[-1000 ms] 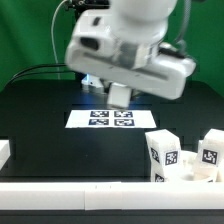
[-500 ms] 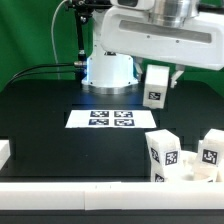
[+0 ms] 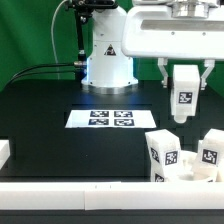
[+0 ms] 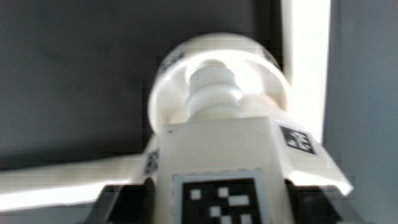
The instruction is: Assemble stool
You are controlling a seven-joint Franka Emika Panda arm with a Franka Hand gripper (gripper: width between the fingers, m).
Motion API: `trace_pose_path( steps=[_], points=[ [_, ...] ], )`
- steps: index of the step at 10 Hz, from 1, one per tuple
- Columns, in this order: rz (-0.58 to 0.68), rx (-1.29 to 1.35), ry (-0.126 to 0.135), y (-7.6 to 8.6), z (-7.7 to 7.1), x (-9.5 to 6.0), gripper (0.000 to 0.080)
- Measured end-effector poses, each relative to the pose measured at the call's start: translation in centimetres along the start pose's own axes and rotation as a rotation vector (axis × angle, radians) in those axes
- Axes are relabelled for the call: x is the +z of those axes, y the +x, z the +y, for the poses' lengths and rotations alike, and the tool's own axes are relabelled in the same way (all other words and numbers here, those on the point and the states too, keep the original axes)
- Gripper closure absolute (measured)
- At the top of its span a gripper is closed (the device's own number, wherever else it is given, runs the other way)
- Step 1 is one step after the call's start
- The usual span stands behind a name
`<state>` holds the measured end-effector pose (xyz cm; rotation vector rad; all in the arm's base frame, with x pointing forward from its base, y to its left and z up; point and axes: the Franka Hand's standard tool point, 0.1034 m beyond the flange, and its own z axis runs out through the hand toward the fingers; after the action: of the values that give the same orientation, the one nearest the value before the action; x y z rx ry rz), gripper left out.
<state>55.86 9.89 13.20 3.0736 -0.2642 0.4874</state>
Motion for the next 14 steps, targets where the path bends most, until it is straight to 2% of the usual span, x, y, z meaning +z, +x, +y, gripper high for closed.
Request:
trace_pose_path(
  steps=[1, 2, 3, 4, 6, 9, 11, 12, 14],
  points=[
    [0.076, -0.004, 0.036, 0.2, -0.9, -0.1, 0.0463],
    [0.111, -0.019, 0.052, -0.2, -1.3, 0.3, 0.0463],
    [0.113, -0.044, 0.046, 0.1, -0.8, 0.5, 0.0463],
    [0.163, -0.076, 0.046, 1.1, -0.2, 1.3, 0.0463],
    [0.230, -0.113, 0.044, 1.9, 0.1, 2.6, 0.0463],
    [0.237, -0.110, 0.039, 1.8, 0.4, 2.7, 0.0463],
    [0.270, -0.114, 0.035, -0.2, 1.4, 3.4, 0.0463],
    [0.262, -0.119, 0.032, -0.5, 1.4, 3.6, 0.0463],
    [0.267, -0.122, 0.028, 0.0, 1.4, 3.8, 0.0463]
  ],
)
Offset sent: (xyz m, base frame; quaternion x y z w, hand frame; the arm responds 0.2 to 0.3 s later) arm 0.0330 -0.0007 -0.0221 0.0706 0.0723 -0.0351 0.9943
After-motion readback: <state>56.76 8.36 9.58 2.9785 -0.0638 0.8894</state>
